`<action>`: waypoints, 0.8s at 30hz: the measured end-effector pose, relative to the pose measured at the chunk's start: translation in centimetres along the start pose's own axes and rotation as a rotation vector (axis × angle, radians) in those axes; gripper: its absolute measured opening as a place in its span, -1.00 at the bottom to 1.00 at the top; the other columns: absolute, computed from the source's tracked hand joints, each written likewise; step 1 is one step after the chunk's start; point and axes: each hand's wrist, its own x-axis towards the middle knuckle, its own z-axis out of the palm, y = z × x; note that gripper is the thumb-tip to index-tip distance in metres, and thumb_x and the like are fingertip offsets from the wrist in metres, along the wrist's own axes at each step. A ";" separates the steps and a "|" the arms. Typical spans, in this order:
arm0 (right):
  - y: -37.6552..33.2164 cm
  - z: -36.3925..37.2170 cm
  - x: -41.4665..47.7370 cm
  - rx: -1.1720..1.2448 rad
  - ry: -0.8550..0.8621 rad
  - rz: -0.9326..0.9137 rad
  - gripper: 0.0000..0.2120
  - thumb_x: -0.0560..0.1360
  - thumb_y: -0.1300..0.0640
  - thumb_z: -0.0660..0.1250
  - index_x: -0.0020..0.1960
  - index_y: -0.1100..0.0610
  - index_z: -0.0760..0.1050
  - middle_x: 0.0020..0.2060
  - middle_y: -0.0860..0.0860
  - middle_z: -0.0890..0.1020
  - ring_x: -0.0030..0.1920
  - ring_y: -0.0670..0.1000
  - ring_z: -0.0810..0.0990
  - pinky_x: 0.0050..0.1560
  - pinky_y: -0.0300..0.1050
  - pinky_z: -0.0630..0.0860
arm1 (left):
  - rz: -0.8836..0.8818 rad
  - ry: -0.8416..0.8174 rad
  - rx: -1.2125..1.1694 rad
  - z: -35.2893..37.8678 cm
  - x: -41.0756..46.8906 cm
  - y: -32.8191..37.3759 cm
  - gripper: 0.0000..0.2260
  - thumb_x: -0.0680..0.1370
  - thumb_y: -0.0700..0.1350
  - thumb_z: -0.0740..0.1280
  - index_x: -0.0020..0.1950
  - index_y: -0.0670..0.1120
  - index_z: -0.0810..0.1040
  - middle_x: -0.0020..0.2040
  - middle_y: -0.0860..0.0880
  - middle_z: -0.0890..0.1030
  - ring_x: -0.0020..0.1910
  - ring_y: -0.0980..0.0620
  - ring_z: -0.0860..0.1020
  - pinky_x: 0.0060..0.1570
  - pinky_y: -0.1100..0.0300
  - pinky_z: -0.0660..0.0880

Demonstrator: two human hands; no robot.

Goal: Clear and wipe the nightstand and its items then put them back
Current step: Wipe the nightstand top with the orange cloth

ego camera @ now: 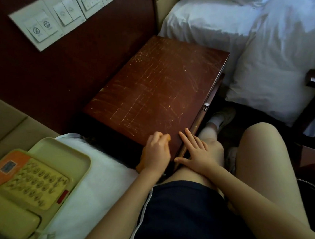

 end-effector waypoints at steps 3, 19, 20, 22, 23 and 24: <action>0.0 0.1 -0.2 -0.011 0.029 -0.018 -0.19 0.47 -0.26 0.20 0.35 -0.21 -0.39 0.37 -0.24 -0.34 0.50 0.06 -0.10 0.46 0.00 -0.08 | 0.241 -0.146 -0.038 0.3 -1.0 1.0 -0.78 0.53 -0.25 0.23 0.13 -0.19 0.59 -0.04 -0.14 0.55 -0.07 -0.07 0.47 -0.11 0.15 0.42; 0.3 0.4 0.1 0.026 0.017 -0.014 -0.17 0.43 -0.33 0.19 0.33 -0.25 -0.41 0.37 -0.25 -0.35 0.50 0.07 -0.08 0.44 0.01 -0.06 | 0.096 -0.056 -0.013 0.3 0.3 0.5 -0.76 0.56 -0.24 0.22 0.18 -0.16 0.56 0.02 -0.09 0.53 0.00 -0.03 0.47 -0.11 0.28 0.35; 0.3 0.3 0.1 0.017 0.020 -0.022 -0.19 0.44 -0.32 0.19 0.33 -0.25 -0.41 0.37 -0.24 -0.34 0.50 0.06 -0.07 0.45 0.01 -0.06 | 0.166 -0.101 -0.035 0.3 -0.2 0.7 -0.77 0.55 -0.25 0.23 0.17 -0.17 0.57 -0.01 -0.11 0.54 -0.03 -0.04 0.47 -0.11 0.27 0.35; 0.2 0.3 0.1 0.015 0.023 -0.027 -0.20 0.44 -0.31 0.18 0.33 -0.25 -0.40 0.37 -0.24 -0.34 0.50 0.06 -0.07 0.45 0.02 -0.05 | 0.255 -0.158 -0.058 0.2 -0.7 0.4 -0.77 0.53 -0.26 0.25 0.15 -0.19 0.58 -0.04 -0.12 0.54 -0.07 -0.05 0.47 -0.11 0.23 0.38; 0.2 0.2 0.1 0.020 0.019 -0.023 -0.19 0.44 -0.32 0.18 0.33 -0.26 -0.41 0.36 -0.25 -0.35 0.50 0.06 -0.08 0.45 0.02 -0.05 | 0.258 -0.166 -0.055 0.1 -0.6 0.0 -0.77 0.53 -0.26 0.25 0.15 -0.17 0.58 -0.04 -0.11 0.54 -0.06 -0.04 0.46 -0.09 0.22 0.40; 0.2 0.2 0.0 0.024 0.013 -0.018 -0.18 0.43 -0.33 0.19 0.32 -0.27 -0.42 0.35 -0.27 -0.36 0.50 0.07 -0.08 0.45 0.02 -0.06 | 0.228 -0.159 -0.051 -0.1 -0.5 -0.5 -0.77 0.53 -0.26 0.25 0.16 -0.16 0.57 -0.02 -0.10 0.53 -0.04 -0.02 0.45 -0.06 0.22 0.41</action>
